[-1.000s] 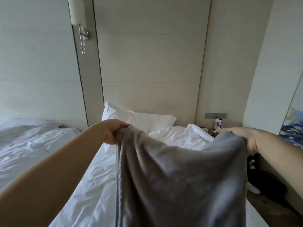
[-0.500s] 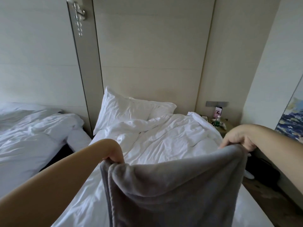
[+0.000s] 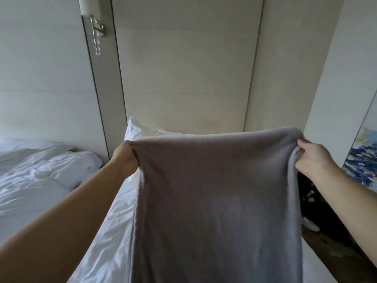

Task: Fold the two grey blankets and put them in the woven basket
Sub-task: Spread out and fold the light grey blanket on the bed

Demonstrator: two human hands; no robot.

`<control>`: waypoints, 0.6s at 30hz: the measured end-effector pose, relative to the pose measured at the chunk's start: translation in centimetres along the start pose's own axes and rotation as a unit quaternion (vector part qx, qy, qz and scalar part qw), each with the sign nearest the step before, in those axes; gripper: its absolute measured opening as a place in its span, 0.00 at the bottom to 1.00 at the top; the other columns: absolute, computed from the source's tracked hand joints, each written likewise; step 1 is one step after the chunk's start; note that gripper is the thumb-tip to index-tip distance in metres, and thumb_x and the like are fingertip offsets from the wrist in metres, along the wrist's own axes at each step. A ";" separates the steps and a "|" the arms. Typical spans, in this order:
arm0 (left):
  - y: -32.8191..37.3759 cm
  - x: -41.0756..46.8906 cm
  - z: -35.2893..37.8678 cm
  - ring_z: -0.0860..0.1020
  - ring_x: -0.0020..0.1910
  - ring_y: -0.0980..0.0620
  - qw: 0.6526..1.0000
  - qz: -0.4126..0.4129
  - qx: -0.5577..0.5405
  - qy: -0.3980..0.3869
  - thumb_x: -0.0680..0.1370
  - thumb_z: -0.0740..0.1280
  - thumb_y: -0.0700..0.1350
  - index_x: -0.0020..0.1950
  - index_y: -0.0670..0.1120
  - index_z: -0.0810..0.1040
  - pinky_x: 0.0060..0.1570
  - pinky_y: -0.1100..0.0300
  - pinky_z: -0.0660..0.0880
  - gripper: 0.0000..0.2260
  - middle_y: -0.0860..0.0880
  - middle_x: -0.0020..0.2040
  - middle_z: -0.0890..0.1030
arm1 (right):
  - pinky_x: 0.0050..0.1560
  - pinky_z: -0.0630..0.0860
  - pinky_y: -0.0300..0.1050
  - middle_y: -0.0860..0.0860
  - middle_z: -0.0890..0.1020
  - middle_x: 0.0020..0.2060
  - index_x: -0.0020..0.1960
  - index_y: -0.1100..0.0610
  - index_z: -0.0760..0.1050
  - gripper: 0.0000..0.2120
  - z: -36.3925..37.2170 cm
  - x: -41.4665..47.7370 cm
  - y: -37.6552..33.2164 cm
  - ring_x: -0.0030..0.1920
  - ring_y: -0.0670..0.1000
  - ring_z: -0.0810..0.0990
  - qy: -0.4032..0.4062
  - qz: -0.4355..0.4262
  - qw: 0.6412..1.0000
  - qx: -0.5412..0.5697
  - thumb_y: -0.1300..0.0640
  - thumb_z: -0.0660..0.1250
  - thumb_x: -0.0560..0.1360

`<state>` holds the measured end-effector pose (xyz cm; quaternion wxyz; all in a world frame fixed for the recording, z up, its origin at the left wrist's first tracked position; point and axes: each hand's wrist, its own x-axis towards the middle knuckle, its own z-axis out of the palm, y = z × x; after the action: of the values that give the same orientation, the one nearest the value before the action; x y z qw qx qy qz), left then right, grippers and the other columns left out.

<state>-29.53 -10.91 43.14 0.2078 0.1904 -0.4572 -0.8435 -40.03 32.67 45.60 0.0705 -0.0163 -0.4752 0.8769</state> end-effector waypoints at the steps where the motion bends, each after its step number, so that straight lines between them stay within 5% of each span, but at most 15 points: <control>1: 0.2 0.0 0.3 0.67 0.28 0.55 1.000 -0.007 0.015 -0.005 0.76 0.53 0.38 0.39 0.46 0.67 0.32 0.64 0.69 0.08 0.50 0.30 0.65 | 0.38 0.72 0.28 0.47 0.78 0.25 0.38 0.54 0.68 0.16 -0.3 0.0 -0.1 0.26 0.40 0.77 0.005 0.006 1.000 0.027 0.65 0.53 0.82; 6: -4.3 -1.0 -0.7 0.81 0.43 0.49 0.980 -0.088 0.166 -0.071 0.76 0.67 0.51 0.51 0.43 0.80 0.47 0.56 0.77 0.13 0.46 0.45 0.83 | 0.29 0.74 0.37 0.50 0.80 0.23 0.30 0.57 0.79 0.14 -3.7 -2.8 4.1 0.24 0.50 0.79 0.003 0.117 0.987 -0.114 0.57 0.63 0.72; 9: -11.4 -1.8 -4.9 0.81 0.46 0.47 0.960 -0.139 0.240 -0.024 0.74 0.72 0.51 0.57 0.43 0.79 0.51 0.53 0.78 0.16 0.44 0.50 0.82 | 0.38 0.76 0.46 0.55 0.85 0.32 0.42 0.58 0.82 0.09 -9.1 -4.5 10.5 0.36 0.55 0.83 0.015 0.239 0.944 -0.228 0.52 0.69 0.73; 11: -17.2 -3.0 -9.4 0.79 0.45 0.44 0.936 -0.197 0.290 0.040 0.75 0.71 0.46 0.62 0.40 0.77 0.50 0.49 0.77 0.18 0.41 0.52 0.80 | 0.37 0.76 0.47 0.58 0.85 0.32 0.44 0.61 0.80 0.09 -13.6 -6.9 15.4 0.33 0.57 0.84 0.030 0.340 0.885 -0.316 0.57 0.64 0.76; 15: -27.6 -9.0 -19.6 0.80 0.37 0.41 0.847 -0.408 0.331 0.082 0.77 0.68 0.43 0.64 0.36 0.73 0.39 0.48 0.80 0.18 0.38 0.41 0.81 | 0.20 0.75 0.46 0.63 0.81 0.25 0.24 0.68 0.79 0.28 -22.5 -14.8 23.2 0.21 0.61 0.79 0.060 0.544 0.726 -0.416 0.56 0.59 0.79; 18: -32.3 -13.8 -25.0 0.80 0.47 0.37 0.759 -0.562 0.318 0.088 0.75 0.71 0.46 0.62 0.36 0.72 0.47 0.41 0.78 0.21 0.34 0.47 0.81 | 0.22 0.77 0.55 0.67 0.82 0.31 0.29 0.71 0.80 0.27 -26.6 -19.9 26.0 0.24 0.65 0.80 0.082 0.661 0.625 -0.407 0.49 0.67 0.75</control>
<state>-10.85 -4.98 4.77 -0.3367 0.5414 -0.4901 -0.5944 -20.58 37.97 8.53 -0.5029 -0.4250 -0.6377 0.3998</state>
